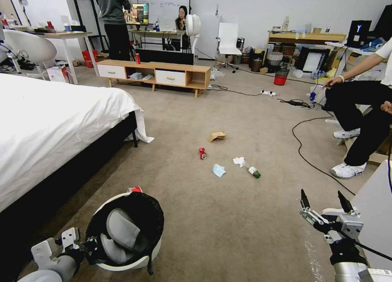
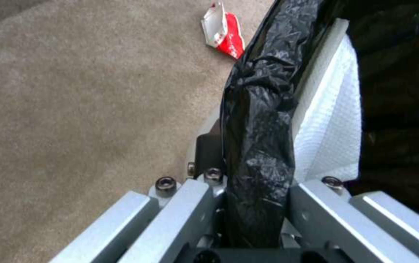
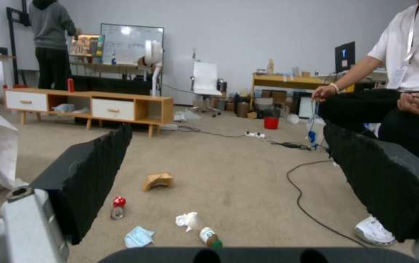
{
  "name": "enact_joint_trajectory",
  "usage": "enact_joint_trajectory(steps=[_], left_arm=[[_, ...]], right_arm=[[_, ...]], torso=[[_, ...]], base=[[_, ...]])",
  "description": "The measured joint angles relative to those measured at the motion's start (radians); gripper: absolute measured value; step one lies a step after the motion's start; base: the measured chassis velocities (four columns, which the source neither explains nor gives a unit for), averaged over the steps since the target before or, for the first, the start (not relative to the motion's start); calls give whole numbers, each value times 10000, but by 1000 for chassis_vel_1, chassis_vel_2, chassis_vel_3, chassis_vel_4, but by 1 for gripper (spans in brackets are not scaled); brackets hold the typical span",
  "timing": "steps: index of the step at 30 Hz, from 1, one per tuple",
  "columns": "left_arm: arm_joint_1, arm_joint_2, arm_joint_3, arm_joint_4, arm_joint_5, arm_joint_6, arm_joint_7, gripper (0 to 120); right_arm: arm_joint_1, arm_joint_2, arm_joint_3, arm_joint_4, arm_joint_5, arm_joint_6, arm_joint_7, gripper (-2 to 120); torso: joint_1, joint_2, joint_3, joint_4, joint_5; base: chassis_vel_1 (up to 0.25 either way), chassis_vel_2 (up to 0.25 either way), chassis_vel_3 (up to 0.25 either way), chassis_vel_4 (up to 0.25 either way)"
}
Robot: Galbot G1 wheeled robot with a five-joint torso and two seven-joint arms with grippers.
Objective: Pick up the trash bin, then pick up the garbage from the floor and place it into the trash bin.
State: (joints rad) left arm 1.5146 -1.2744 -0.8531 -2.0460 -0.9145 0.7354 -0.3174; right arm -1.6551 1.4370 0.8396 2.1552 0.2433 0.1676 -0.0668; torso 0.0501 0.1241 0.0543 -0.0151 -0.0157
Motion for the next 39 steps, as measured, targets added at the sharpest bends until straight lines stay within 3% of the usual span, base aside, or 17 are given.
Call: enact_joint_trajectory(steps=[39], left_arm=[[72,-1,-64,-36,46,0,109,1]], right_arm=[[5,23,58,-100,-21,161,64,100]], torso=[[-1,0,0,2,0]], base=[[16,18,14,18]])
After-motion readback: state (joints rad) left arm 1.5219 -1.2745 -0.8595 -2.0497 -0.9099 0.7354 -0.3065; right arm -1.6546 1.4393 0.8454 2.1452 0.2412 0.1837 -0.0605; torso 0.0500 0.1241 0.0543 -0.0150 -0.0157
